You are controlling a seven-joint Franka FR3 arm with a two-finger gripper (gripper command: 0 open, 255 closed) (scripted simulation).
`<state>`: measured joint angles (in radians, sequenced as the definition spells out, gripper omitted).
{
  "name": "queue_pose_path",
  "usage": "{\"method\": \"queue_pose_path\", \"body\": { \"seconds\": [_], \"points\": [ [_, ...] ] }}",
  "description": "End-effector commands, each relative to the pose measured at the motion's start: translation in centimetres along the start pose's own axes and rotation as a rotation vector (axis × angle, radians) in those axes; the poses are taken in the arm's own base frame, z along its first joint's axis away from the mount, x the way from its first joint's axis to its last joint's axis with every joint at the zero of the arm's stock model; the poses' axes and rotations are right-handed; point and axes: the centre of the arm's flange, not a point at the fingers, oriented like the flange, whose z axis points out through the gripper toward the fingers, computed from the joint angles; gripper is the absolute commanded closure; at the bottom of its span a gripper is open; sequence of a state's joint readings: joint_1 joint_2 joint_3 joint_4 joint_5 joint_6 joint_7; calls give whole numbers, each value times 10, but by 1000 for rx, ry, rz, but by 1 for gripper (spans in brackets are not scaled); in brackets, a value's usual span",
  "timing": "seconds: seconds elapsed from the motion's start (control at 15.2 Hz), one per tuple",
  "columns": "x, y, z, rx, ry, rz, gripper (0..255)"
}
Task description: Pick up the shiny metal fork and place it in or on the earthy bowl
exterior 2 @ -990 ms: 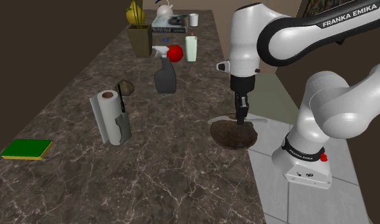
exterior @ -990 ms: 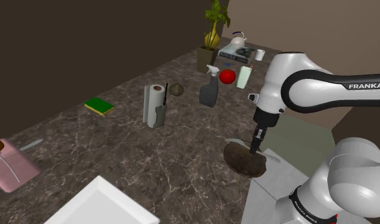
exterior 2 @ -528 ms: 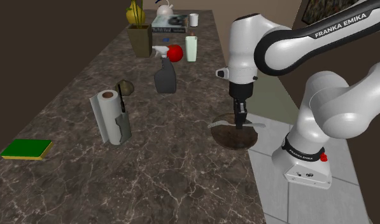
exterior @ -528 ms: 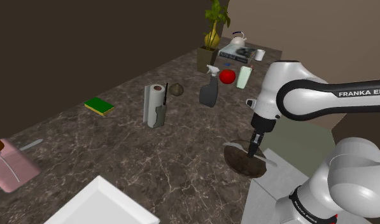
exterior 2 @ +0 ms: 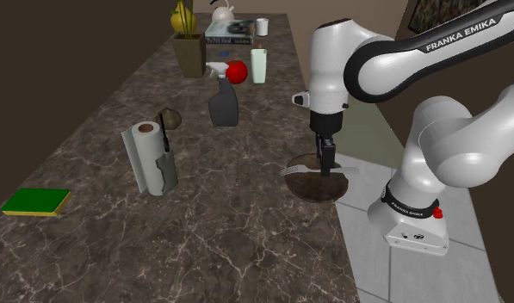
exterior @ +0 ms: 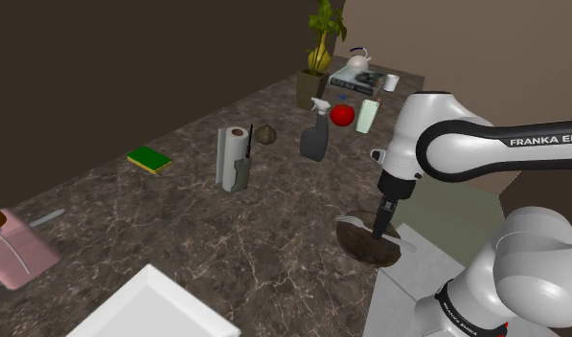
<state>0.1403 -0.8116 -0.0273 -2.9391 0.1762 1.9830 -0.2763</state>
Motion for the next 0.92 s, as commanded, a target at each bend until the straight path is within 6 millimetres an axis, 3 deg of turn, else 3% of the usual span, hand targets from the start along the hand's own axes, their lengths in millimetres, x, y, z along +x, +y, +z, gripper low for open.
{"method": "queue_pose_path", "body": {
  "seconds": [0.0,0.07,0.33,0.86],
  "points": [
    [0,0,0,0,0,0,0],
    [0,0,0,0,0,0,0],
    [0,0,-50,0,0,0,0],
    [0,0,-50,0,0,0,0]
  ]
}}
